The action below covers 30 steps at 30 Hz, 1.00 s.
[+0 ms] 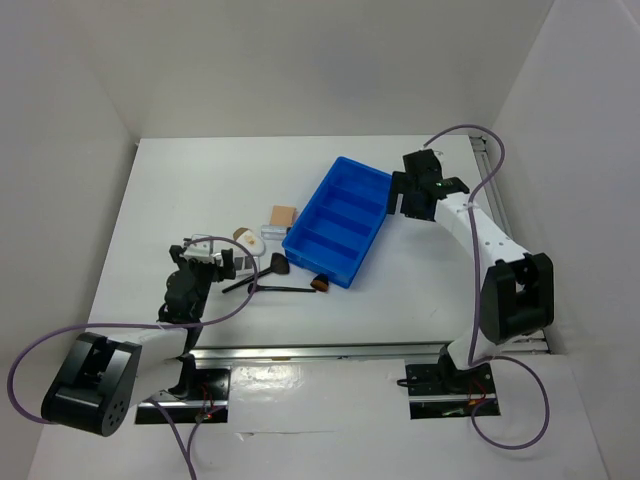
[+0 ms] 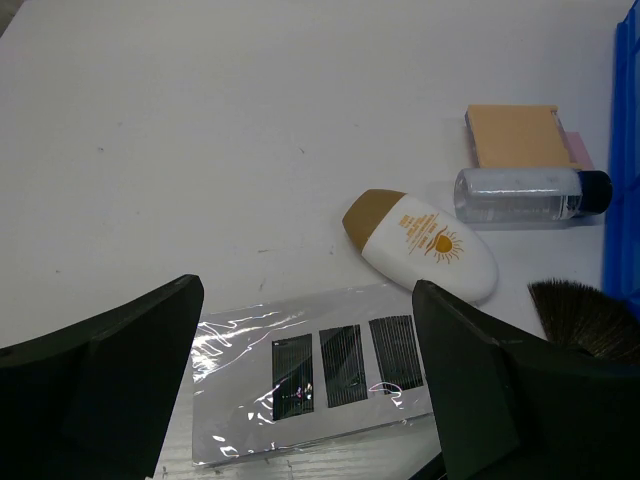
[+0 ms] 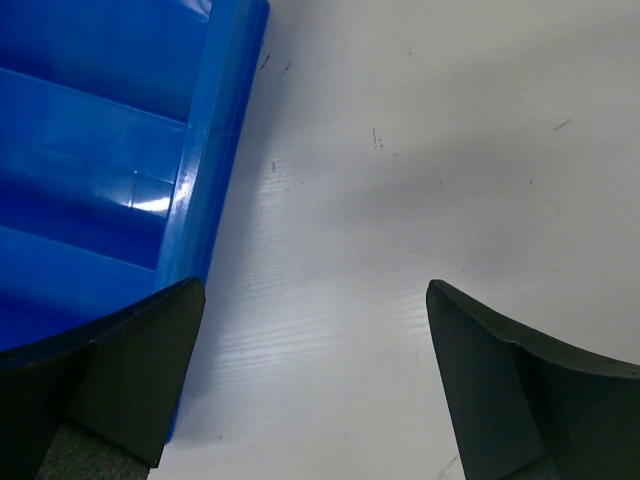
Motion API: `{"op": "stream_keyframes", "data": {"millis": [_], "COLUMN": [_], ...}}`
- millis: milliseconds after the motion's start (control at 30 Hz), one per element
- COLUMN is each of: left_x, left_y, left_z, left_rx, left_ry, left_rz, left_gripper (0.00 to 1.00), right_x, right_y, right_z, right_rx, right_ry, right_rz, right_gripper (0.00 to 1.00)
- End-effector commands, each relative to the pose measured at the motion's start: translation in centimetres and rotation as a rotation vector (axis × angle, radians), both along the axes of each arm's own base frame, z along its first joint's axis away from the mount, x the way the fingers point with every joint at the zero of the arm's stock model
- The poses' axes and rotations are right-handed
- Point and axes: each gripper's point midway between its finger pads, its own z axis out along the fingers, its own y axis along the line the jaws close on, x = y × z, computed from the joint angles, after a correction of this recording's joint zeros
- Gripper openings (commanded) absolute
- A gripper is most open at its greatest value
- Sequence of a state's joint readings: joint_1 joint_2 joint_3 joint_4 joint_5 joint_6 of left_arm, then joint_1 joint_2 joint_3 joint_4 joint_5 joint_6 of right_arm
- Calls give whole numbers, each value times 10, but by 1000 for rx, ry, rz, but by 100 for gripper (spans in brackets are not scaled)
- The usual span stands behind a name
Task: Organize the makeup
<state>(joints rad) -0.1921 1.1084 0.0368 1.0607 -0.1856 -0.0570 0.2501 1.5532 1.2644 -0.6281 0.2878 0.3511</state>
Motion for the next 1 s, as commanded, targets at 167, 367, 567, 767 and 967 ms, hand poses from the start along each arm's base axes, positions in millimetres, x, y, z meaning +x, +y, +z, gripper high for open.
{"op": "stream_keyframes", "data": {"millis": [167, 367, 567, 767, 967], "left_x": [0, 17, 54, 72, 99], "left_y": [5, 8, -25, -37, -54], "left_z": [13, 23, 87, 93, 63], "left_rx": [-20, -56, -54, -141, -200], "left_ry": [-39, 283, 435, 600, 766], "left_rz": [29, 119, -23, 12, -20], "left_gripper": [100, 100, 100, 100, 100], "right_x": [11, 18, 34, 58, 66], "right_y": [4, 38, 88, 135, 138], "right_z": [19, 30, 58, 88, 92], "right_rx": [-23, 53, 211, 191, 137], "right_ry": [-4, -39, -97, -272, -259], "right_rz": [-18, 196, 407, 452, 426], "right_gripper": [99, 99, 99, 99, 99]}}
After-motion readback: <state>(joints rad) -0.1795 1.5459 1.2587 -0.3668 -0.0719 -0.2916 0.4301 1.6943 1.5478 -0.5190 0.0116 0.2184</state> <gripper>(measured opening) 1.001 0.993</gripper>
